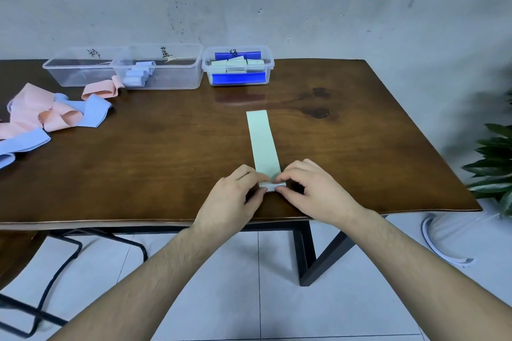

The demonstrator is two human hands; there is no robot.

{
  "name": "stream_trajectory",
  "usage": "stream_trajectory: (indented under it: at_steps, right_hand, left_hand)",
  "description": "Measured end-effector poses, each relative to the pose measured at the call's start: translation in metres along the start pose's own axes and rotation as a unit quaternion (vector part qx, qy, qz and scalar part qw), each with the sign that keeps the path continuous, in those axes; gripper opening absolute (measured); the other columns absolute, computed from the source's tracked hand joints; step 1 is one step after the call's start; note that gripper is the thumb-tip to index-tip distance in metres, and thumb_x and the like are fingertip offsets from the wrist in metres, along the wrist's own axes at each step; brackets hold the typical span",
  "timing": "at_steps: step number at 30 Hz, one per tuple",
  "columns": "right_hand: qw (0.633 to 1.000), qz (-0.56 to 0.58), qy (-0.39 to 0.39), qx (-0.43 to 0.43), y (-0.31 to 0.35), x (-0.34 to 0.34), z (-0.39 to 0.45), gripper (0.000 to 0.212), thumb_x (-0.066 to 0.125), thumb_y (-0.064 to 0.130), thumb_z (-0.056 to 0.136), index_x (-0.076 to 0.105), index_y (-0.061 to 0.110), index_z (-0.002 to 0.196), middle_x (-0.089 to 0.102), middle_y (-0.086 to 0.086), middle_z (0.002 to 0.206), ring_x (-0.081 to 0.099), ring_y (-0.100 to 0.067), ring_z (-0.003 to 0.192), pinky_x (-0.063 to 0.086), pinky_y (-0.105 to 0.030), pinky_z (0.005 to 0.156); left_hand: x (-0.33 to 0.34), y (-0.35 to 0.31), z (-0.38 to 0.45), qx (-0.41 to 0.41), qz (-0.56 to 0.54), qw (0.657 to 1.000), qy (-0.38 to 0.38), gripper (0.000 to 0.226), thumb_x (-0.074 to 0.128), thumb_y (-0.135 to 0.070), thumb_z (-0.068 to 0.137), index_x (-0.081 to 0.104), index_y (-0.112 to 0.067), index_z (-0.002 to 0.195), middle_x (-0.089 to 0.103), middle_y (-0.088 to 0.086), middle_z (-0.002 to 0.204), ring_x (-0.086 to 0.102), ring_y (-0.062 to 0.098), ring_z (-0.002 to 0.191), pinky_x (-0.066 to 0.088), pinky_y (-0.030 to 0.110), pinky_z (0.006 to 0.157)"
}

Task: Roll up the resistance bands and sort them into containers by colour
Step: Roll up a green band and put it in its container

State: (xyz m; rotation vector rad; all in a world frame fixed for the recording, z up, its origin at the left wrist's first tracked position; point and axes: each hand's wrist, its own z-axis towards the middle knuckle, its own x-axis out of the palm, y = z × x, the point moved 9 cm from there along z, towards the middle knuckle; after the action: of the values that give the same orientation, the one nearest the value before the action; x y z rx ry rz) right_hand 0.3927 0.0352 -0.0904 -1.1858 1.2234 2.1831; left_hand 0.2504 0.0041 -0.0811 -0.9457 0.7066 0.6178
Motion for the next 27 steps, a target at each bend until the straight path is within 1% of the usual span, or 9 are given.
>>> stream_trajectory:
  at_steps: [2, 5, 7, 12, 16, 18, 21, 24, 27]
  right_hand:
    - [1.0, -0.003, -0.003, 0.003, 0.0, 0.001, 0.002, 0.014, 0.066, 0.03, 0.096, 0.073, 0.026, 0.107, 0.062, 0.018, 0.101, 0.047, -0.003, 0.096, 0.042, -0.018, 0.086]
    - [1.0, -0.013, -0.017, 0.005, -0.001, 0.0, 0.003, 0.015, 0.066, 0.03, 0.095, 0.074, 0.026, 0.107, 0.061, 0.017, 0.1, 0.046, -0.005, 0.096, 0.044, -0.021, 0.087]
    - [1.0, -0.015, -0.023, 0.007, -0.001, -0.001, 0.003, 0.016, 0.066, 0.031, 0.095, 0.074, 0.027, 0.108, 0.06, 0.017, 0.101, 0.046, -0.005, 0.098, 0.045, -0.023, 0.087]
    - [0.999, -0.029, -0.019, -0.019, 0.004, 0.0, 0.001, 0.025, 0.071, 0.033, 0.091, 0.07, 0.028, 0.115, 0.057, 0.018, 0.108, 0.046, -0.007, 0.1, 0.044, -0.024, 0.092]
    - [0.999, -0.031, -0.013, -0.019, 0.004, 0.003, 0.003, 0.021, 0.069, 0.03, 0.093, 0.072, 0.028, 0.114, 0.058, 0.02, 0.107, 0.047, -0.008, 0.098, 0.047, -0.029, 0.091]
    - [0.999, -0.036, -0.016, -0.015, 0.002, 0.003, 0.004, 0.022, 0.067, 0.031, 0.095, 0.072, 0.028, 0.115, 0.059, 0.02, 0.108, 0.046, -0.008, 0.098, 0.046, -0.032, 0.092]
    - [0.997, -0.068, -0.019, -0.024, 0.003, 0.003, 0.005, 0.023, 0.064, 0.034, 0.095, 0.072, 0.029, 0.117, 0.057, 0.019, 0.109, 0.041, -0.007, 0.1, 0.044, -0.037, 0.093]
    - [0.997, -0.073, -0.019, -0.024, 0.004, 0.001, 0.004, 0.027, 0.067, 0.031, 0.094, 0.071, 0.029, 0.12, 0.054, 0.019, 0.108, 0.038, -0.005, 0.1, 0.043, -0.035, 0.094]
    - [0.998, -0.056, -0.018, -0.014, 0.004, -0.001, 0.004, 0.026, 0.069, 0.029, 0.093, 0.07, 0.029, 0.119, 0.056, 0.02, 0.11, 0.042, -0.005, 0.099, 0.044, -0.032, 0.094]
  left_hand:
    - [-0.001, -0.003, 0.001, 0.014, 0.004, 1.0, -0.003, 0.015, 0.066, -0.015, 0.093, 0.071, -0.018, 0.107, 0.059, -0.009, 0.104, 0.054, 0.007, 0.074, 0.048, 0.022, 0.068]
    - [0.002, -0.001, 0.002, 0.017, 0.006, 1.0, -0.005, 0.012, 0.066, -0.014, 0.093, 0.074, -0.017, 0.102, 0.063, -0.009, 0.102, 0.061, 0.011, 0.079, 0.054, 0.036, 0.068]
    - [0.001, 0.001, 0.003, 0.017, 0.006, 1.0, -0.011, 0.013, 0.066, -0.014, 0.093, 0.075, -0.018, 0.101, 0.064, -0.009, 0.101, 0.063, 0.011, 0.081, 0.055, 0.039, 0.069]
    - [-0.001, 0.001, 0.005, 0.033, 0.011, 0.999, -0.006, 0.013, 0.067, -0.016, 0.093, 0.076, -0.019, 0.101, 0.065, -0.011, 0.099, 0.06, 0.008, 0.079, 0.053, 0.034, 0.068]
    - [0.0, 0.003, 0.007, 0.029, 0.014, 0.999, 0.019, 0.019, 0.072, -0.022, 0.088, 0.074, -0.021, 0.107, 0.062, -0.012, 0.103, 0.045, 0.006, 0.068, 0.045, 0.019, 0.065]
    - [0.003, 0.001, 0.008, 0.038, 0.029, 0.998, 0.036, 0.022, 0.072, -0.022, 0.089, 0.074, -0.019, 0.111, 0.059, -0.009, 0.106, 0.042, 0.006, 0.065, 0.041, 0.016, 0.067]
    - [0.005, -0.001, 0.01, 0.044, 0.041, 0.997, 0.045, 0.022, 0.07, -0.02, 0.091, 0.073, -0.017, 0.112, 0.059, -0.006, 0.105, 0.042, 0.004, 0.066, 0.041, 0.017, 0.069]
    - [0.004, -0.002, 0.012, 0.04, 0.041, 0.998, 0.041, 0.02, 0.068, -0.018, 0.092, 0.074, -0.017, 0.111, 0.062, -0.005, 0.104, 0.049, 0.007, 0.069, 0.046, 0.021, 0.07]
    - [0.003, -0.002, 0.014, 0.042, 0.05, 0.997, 0.043, 0.02, 0.067, -0.019, 0.093, 0.073, -0.018, 0.112, 0.064, -0.006, 0.105, 0.06, 0.012, 0.076, 0.049, 0.023, 0.073]
